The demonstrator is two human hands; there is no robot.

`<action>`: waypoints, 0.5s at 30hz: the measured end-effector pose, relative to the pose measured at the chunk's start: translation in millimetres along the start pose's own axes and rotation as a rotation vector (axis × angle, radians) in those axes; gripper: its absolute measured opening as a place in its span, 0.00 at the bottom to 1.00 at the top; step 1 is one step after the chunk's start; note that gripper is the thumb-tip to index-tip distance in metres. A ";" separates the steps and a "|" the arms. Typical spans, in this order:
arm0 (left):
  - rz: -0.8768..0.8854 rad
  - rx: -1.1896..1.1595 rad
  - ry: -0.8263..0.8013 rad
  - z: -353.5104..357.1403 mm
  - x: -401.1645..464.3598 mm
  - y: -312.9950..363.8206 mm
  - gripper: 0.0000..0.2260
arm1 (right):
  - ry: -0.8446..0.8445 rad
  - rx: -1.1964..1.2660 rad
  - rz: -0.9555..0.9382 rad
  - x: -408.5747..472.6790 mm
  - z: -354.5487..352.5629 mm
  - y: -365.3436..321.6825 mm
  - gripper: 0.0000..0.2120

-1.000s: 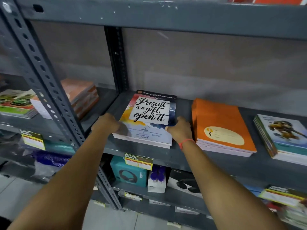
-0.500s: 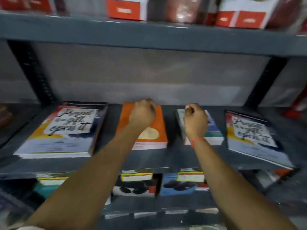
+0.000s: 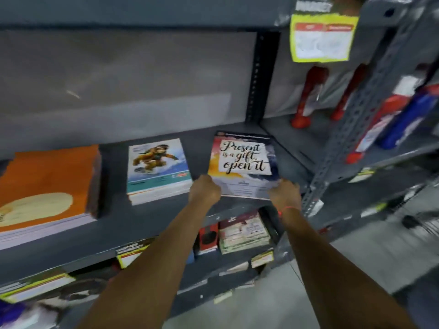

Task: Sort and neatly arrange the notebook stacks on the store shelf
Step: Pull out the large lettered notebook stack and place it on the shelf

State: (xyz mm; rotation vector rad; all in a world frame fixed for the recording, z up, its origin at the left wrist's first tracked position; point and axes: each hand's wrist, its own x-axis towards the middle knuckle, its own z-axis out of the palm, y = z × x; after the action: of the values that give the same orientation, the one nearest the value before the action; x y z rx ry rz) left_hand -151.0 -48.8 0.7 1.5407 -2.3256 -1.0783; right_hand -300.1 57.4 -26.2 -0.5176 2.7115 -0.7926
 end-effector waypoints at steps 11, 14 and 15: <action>-0.226 -0.441 0.005 2.3 10.0 25.5 0.04 | -0.198 0.584 0.332 16.6 -49.9 15.5 0.12; -0.198 -0.555 -0.008 -4.2 2.8 34.9 0.02 | -0.228 0.702 0.352 18.8 -63.8 12.2 0.13; -0.173 -0.572 0.007 -8.3 -0.1 35.5 0.07 | -0.218 0.715 0.324 18.0 -68.0 7.3 0.13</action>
State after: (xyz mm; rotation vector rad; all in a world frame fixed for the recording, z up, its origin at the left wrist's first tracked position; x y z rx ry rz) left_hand -173.3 -45.1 29.3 1.5102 -1.6749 -1.5936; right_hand -341.9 87.4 22.3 0.0029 2.0364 -1.4040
